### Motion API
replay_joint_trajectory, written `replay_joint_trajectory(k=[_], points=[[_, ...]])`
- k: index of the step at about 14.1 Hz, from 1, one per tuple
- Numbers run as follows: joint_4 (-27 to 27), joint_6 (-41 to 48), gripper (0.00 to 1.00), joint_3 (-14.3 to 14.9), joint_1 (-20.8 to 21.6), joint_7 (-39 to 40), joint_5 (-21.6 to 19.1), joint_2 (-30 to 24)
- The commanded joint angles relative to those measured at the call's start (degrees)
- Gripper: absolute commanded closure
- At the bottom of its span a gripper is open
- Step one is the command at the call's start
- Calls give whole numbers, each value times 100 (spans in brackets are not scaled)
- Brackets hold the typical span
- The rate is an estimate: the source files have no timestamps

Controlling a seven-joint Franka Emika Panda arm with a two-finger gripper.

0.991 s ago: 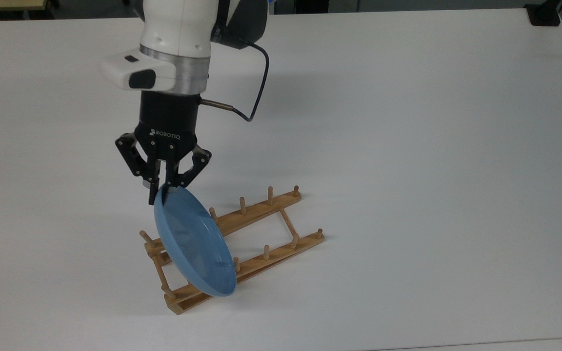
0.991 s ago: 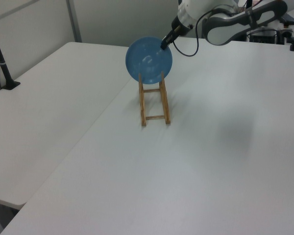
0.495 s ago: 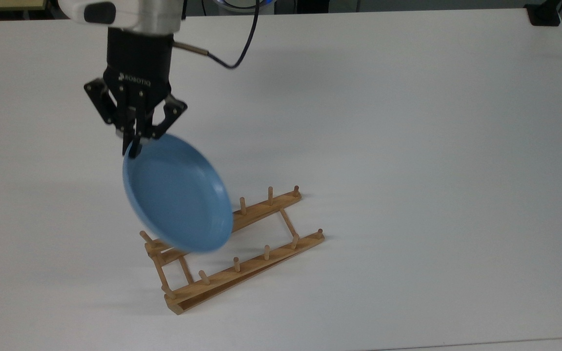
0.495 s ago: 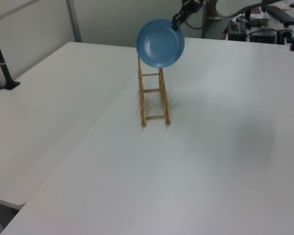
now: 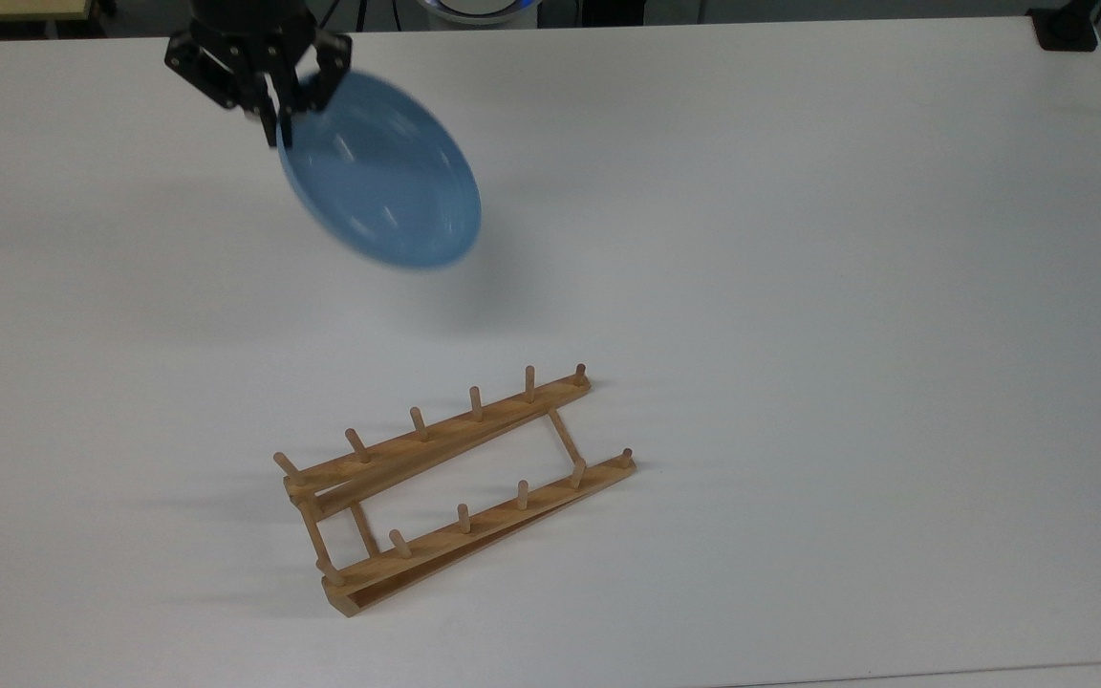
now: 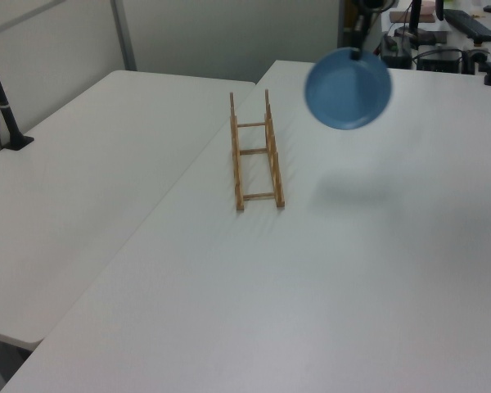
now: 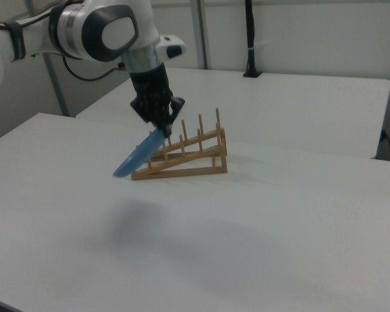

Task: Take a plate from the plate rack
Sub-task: 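Lift the blue plate up out of the rack slots, then lower the blue plate flat onto the table beside the rack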

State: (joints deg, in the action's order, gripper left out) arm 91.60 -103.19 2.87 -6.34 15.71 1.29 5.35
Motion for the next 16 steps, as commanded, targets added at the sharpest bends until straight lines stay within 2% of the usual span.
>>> replay_joint_trajectory(k=[1,3,5,8,13,14,15,16], points=[[375,703,100,-14,-420,1459,-339,-78],[612,677,99,-5,-631,1785,-620,10],[972,616,99,-5,-693,2094,-648,115],[1395,-121,99,-14,-764,2068,-665,431],[1598,-860,99,-58,-702,2024,-665,853],[1598,-913,97,-58,-702,2024,-665,889],[1589,-914,86,-58,-693,2024,-665,933],[1563,-905,37,-58,-711,1954,-665,942]])
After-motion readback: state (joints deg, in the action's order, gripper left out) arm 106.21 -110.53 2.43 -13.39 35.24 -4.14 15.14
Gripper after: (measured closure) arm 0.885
